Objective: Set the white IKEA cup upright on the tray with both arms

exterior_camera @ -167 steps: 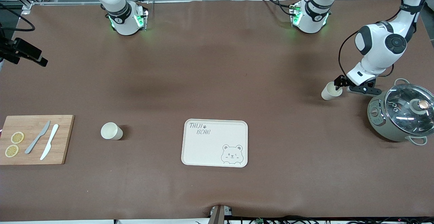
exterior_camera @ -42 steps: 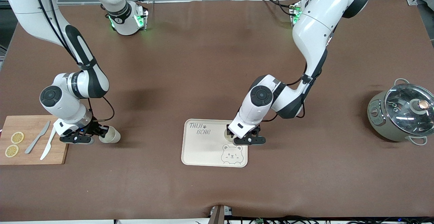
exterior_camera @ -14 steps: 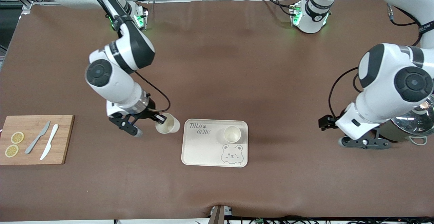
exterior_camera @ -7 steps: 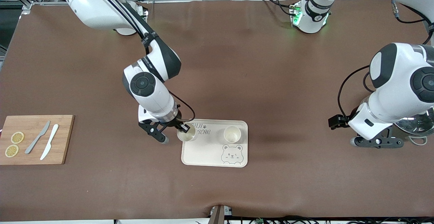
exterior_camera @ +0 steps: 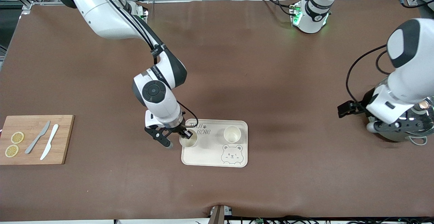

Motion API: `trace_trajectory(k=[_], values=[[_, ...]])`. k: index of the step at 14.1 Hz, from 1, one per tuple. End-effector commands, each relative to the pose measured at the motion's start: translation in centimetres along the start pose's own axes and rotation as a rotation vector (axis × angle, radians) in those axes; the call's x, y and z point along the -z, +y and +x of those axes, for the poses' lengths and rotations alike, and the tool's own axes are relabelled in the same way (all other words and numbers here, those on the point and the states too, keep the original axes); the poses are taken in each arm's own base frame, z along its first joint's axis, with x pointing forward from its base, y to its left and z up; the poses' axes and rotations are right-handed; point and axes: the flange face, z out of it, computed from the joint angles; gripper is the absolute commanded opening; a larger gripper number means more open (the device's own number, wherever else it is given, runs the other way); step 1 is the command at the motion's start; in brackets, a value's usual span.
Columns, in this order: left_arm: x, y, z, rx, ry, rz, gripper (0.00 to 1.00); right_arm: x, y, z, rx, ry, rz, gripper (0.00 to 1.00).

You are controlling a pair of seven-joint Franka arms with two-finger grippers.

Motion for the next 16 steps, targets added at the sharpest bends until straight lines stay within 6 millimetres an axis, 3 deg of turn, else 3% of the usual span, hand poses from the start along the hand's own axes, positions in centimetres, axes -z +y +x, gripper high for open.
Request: trace_trajectory(k=[1,4,7,12,16], values=[[2.1,-2.8,-2.2,-0.036,-0.011,-0.025,1.00,-1.6,-1.0,-0.9,0.008,0.034,0.009,0.00],[3.5,-4.5,-4.4,-0.039,-0.016,-0.034,1.00,-4.0,-1.1,-1.9,-0.004,0.028,0.022,0.00],[4.7,-4.4,-6.0,-0.040,-0.007,-0.039,1.00,-4.2,-1.1,-2.2,0.004,0.033,0.019,0.00],[8.6,-4.3,-7.8,-0.046,0.040,-0.040,1.00,-5.0,-0.9,-2.4,0.008,0.040,0.010,0.00],[10.6,-4.8,-8.8,-0.039,0.062,-0.042,1.00,-5.2,-1.0,-2.8,0.014,0.039,0.011,0.00]])
